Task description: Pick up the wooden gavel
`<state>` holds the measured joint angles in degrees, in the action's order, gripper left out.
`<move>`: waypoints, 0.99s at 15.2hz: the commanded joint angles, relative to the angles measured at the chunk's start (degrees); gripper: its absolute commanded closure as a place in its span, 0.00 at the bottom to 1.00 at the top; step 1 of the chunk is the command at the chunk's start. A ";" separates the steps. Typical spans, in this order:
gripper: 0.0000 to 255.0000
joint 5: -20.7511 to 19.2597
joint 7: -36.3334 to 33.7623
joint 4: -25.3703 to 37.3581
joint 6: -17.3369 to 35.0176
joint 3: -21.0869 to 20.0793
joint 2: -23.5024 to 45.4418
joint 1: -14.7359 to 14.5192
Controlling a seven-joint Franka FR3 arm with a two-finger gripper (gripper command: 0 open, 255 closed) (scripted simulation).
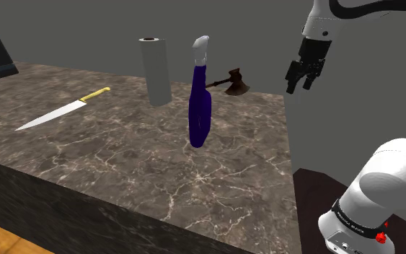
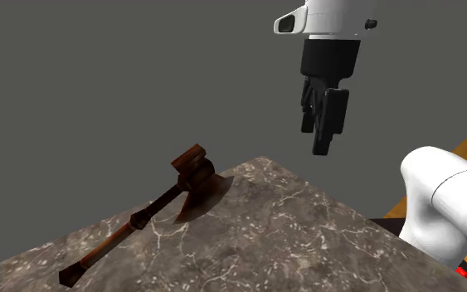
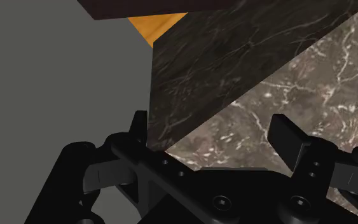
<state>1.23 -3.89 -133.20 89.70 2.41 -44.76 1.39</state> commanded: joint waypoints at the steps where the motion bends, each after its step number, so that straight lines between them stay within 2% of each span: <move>1: 0.00 0.00 0.00 0.00 0.00 0.00 0.00 0.00; 10: 0.00 0.54 7.82 14.74 4.60 -1.15 20.21 -5.54; 15: 0.00 -0.02 11.27 24.79 4.77 0.51 30.87 -11.41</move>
<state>1.45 -4.69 -111.38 88.41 2.19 -17.25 -9.06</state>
